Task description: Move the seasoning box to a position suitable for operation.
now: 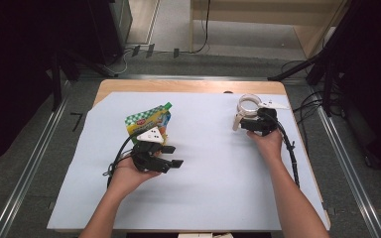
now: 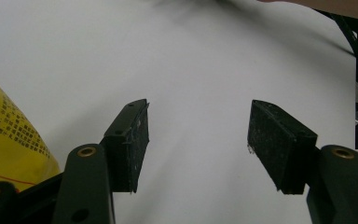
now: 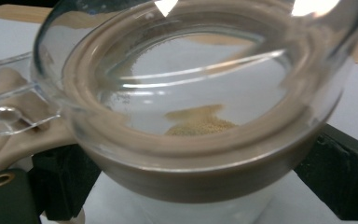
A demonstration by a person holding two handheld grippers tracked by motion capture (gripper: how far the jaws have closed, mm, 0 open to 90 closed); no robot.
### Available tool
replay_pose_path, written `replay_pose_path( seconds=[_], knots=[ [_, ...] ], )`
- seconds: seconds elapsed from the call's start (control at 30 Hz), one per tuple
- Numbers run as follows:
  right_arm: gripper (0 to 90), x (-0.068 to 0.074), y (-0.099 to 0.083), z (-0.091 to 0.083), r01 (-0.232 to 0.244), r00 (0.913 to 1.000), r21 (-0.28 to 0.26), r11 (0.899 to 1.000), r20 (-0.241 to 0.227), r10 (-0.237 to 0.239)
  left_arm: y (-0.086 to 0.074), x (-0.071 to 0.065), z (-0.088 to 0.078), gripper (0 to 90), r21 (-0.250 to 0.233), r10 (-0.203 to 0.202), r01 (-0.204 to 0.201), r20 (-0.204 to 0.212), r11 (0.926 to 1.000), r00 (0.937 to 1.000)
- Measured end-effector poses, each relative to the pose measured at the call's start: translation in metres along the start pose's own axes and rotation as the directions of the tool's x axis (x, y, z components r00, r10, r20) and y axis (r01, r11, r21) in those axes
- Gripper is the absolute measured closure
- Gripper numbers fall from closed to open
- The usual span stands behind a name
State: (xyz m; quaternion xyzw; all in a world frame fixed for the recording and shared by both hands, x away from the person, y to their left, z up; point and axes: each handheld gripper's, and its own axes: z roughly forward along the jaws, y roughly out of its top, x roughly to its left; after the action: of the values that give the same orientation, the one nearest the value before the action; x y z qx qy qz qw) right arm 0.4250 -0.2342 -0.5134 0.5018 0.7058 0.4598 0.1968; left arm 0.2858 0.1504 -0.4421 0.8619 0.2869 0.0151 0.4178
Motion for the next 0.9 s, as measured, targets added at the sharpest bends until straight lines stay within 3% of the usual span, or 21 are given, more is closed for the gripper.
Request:
replay_pose_path(
  seconds=[0.1,0.23,0.5,0.7,0.9],
  knots=[
    [7.8,-0.002,-0.002,0.003,-0.012,0.9998,-0.010,1.000,-0.018,0.011,0.000,0.000,0.000,39.0,-0.002,-0.001,0.001,0.000,1.0000,1.0000],
    [7.9,-0.001,-0.003,0.006,-0.016,0.9998,-0.019,1.000,-0.008,0.016,0.000,0.000,0.000,38.9,0.001,0.003,-0.003,0.002,1.0000,1.0000],
    [11.7,0.006,-0.001,0.003,0.067,0.9966,-0.037,0.997,0.051,-0.065,0.000,0.000,-0.001,39.0,-0.008,0.002,-0.002,0.001,1.0000,1.0000],
    [12.0,0.006,-0.001,0.000,0.073,0.9971,-0.052,0.996,0.029,-0.071,0.000,0.001,-0.001,38.9,0.000,-0.001,0.001,0.000,1.0000,1.0000],
    [12.0,0.020,0.003,-0.009,0.090,0.9959,-0.081,0.993,0.005,-0.090,0.000,0.001,0.000,38.8,0.003,-0.001,0.001,-0.002,1.0000,1.0000]
  ],
)
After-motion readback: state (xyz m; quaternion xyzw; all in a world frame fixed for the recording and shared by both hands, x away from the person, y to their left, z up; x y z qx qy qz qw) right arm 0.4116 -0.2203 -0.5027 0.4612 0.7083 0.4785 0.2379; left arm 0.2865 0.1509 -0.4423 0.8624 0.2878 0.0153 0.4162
